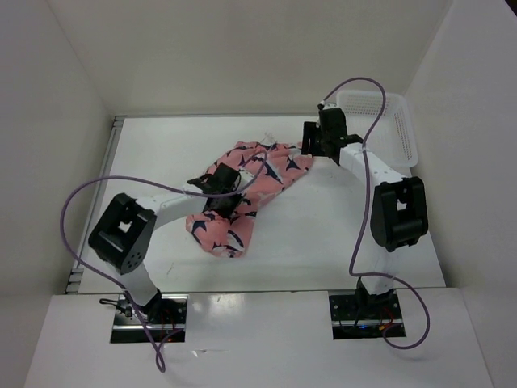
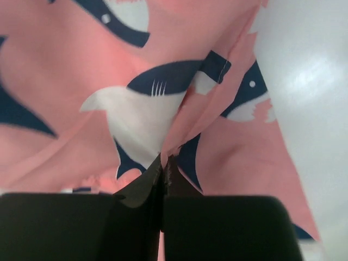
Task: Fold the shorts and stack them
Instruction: Flatten the shorts out
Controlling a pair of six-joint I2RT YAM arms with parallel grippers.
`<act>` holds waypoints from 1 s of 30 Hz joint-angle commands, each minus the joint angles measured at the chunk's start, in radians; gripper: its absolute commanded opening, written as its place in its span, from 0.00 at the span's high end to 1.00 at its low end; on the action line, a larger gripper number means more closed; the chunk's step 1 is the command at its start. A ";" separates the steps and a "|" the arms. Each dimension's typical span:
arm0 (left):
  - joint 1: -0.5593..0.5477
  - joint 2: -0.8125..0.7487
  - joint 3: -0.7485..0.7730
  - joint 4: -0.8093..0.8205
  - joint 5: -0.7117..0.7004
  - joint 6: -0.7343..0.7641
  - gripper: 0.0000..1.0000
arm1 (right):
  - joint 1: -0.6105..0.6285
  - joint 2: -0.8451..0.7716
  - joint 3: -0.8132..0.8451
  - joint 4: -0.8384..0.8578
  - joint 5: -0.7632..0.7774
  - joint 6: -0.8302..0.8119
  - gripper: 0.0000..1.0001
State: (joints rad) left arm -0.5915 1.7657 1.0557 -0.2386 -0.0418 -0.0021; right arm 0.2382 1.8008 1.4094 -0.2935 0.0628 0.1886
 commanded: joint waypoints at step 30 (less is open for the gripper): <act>0.211 -0.396 -0.125 -0.263 0.177 0.002 1.00 | 0.042 0.282 0.095 -0.009 -0.058 0.272 1.00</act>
State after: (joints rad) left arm -0.4427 1.3750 0.9161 -0.5648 0.1665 -0.0025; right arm 0.2726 2.0499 1.4048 -0.3420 0.0093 0.4763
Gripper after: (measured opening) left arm 0.007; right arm 0.032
